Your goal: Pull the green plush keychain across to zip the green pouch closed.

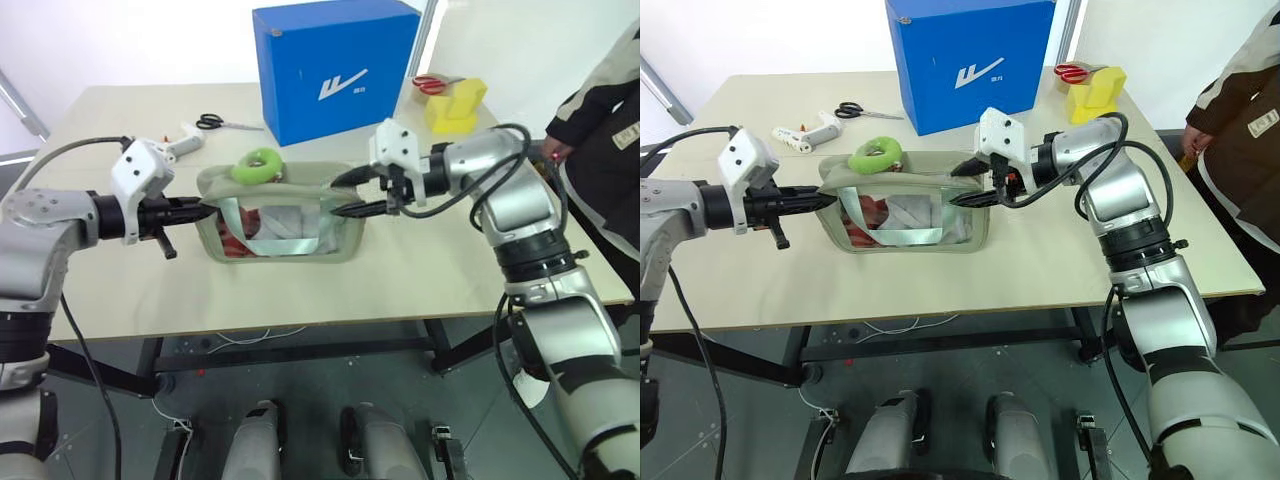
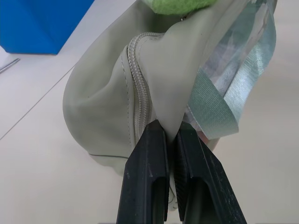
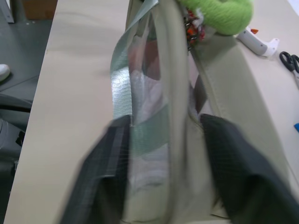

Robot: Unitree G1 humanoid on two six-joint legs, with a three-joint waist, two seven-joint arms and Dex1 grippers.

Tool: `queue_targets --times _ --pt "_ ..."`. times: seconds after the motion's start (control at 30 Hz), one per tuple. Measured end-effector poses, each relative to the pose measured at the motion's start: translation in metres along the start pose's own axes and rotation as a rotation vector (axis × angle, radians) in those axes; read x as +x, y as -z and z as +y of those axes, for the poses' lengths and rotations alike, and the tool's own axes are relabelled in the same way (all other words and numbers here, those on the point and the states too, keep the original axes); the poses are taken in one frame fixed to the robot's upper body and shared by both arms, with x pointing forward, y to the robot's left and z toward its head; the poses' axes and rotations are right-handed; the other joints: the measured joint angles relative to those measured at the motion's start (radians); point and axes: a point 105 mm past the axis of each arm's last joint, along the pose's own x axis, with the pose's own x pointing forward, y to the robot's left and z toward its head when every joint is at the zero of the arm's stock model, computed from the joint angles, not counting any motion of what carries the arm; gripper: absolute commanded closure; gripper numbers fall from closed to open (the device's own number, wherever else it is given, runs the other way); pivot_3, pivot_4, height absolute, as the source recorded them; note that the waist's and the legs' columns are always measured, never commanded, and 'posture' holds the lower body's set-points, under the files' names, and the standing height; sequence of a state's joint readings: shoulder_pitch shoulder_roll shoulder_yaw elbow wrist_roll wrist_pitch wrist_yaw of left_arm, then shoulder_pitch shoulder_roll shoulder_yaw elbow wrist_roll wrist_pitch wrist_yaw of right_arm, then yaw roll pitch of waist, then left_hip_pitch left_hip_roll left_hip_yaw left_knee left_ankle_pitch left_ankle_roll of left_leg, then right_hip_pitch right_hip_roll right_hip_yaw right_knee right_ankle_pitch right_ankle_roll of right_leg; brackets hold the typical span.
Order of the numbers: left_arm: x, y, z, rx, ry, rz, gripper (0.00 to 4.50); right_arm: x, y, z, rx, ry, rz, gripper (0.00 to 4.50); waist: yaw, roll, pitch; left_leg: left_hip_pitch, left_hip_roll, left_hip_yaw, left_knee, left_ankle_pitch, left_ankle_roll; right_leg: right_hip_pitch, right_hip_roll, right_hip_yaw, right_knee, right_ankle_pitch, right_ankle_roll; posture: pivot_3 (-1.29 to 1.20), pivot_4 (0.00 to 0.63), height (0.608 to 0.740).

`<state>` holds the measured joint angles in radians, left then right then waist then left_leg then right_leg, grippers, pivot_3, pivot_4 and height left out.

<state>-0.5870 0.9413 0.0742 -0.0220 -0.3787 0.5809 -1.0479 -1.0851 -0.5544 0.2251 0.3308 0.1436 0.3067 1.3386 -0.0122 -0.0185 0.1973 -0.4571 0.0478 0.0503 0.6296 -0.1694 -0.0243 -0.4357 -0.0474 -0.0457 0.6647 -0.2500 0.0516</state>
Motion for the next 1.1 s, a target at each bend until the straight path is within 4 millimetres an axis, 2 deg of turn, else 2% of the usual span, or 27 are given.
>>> queue_targets --times 0.1,0.2,0.23,0.3,0.37,0.47,0.57,0.83,0.97,1.03,1.1 --pt "0.000 0.001 0.000 0.005 -0.002 0.001 4.50 -0.008 -0.016 -0.009 0.044 -0.022 -0.039 1.46 0.000 0.000 0.000 0.000 0.000 0.000 0.000 0.000 0.000 0.000 0.000 0.000 0.000 0.000 0.000 0.00 0.150 0.740" --pt "0.001 0.001 0.001 0.013 -0.006 -0.001 4.50 -0.009 -0.052 -0.031 0.157 0.015 -0.205 1.46 -0.002 0.000 0.000 0.000 0.000 0.000 -0.001 0.000 0.000 0.000 0.000 0.000 0.000 0.001 0.000 0.00 0.150 0.740" --pt "0.001 0.002 0.001 0.015 -0.007 -0.001 4.50 -0.004 -0.062 -0.040 0.194 0.045 -0.254 1.46 -0.002 0.000 0.000 0.000 0.000 0.001 -0.001 0.000 0.000 0.000 0.000 0.000 0.000 0.001 0.000 0.00 0.150 0.740" --pt "0.002 0.002 0.001 0.020 -0.007 -0.004 4.50 0.010 -0.070 -0.054 0.282 0.101 -0.308 1.46 -0.004 0.000 0.000 0.001 0.000 0.001 -0.001 0.000 0.000 0.000 0.000 0.000 0.000 0.001 -0.001 0.00 0.150 0.740" --pt "0.004 0.001 0.001 0.025 -0.002 -0.012 4.50 0.034 -0.076 -0.060 0.368 0.124 -0.329 1.46 -0.001 0.000 0.000 0.001 0.000 0.001 -0.002 0.000 0.000 0.000 0.000 0.000 0.000 0.001 -0.001 0.00 0.150 0.740" --pt "0.006 0.000 0.000 0.027 0.002 -0.017 4.50 0.061 -0.075 -0.057 0.405 0.113 -0.310 1.46 0.003 0.000 0.000 -0.001 0.000 0.001 -0.002 0.000 0.000 -0.001 -0.001 0.001 -0.001 0.001 -0.001 0.00 0.150 0.740" --pt "0.006 0.000 -0.001 0.028 0.005 -0.019 4.50 0.080 -0.062 -0.052 0.403 0.116 -0.244 1.46 0.002 0.000 0.000 -0.002 0.000 0.001 0.000 0.000 0.000 -0.001 -0.002 0.001 -0.002 0.001 -0.001 0.00 0.150 0.740" --pt "0.006 0.000 -0.001 0.030 -0.001 -0.017 4.50 0.092 -0.033 -0.041 0.296 0.082 -0.090 1.46 0.000 0.000 0.000 -0.002 0.000 0.001 -0.001 0.000 0.000 -0.001 -0.001 0.001 -0.001 0.001 0.000 0.00 0.150 0.740" --pt "0.007 0.000 -0.001 0.031 -0.002 -0.019 4.50 0.092 -0.032 -0.040 0.250 0.082 -0.073 1.46 0.001 0.000 -0.001 -0.002 0.000 0.001 0.000 0.000 0.000 -0.001 -0.001 0.001 -0.001 0.001 0.000 0.00 0.150 0.740" --pt "0.007 -0.001 -0.001 0.033 -0.008 -0.021 4.50 0.091 -0.033 -0.041 0.237 0.087 -0.072 1.99 0.001 0.000 -0.001 -0.002 0.000 0.000 -0.001 0.000 0.000 -0.001 -0.001 0.001 -0.001 0.001 -0.001 0.00 0.150 0.740" --pt "0.008 -0.001 0.001 0.029 -0.015 -0.023 4.50 0.091 -0.032 -0.042 0.235 0.086 -0.072 2.77 0.001 0.000 -0.001 -0.002 0.000 0.000 -0.001 0.000 0.000 -0.001 -0.001 0.001 -0.001 0.001 -0.001 0.00 0.150 0.740"
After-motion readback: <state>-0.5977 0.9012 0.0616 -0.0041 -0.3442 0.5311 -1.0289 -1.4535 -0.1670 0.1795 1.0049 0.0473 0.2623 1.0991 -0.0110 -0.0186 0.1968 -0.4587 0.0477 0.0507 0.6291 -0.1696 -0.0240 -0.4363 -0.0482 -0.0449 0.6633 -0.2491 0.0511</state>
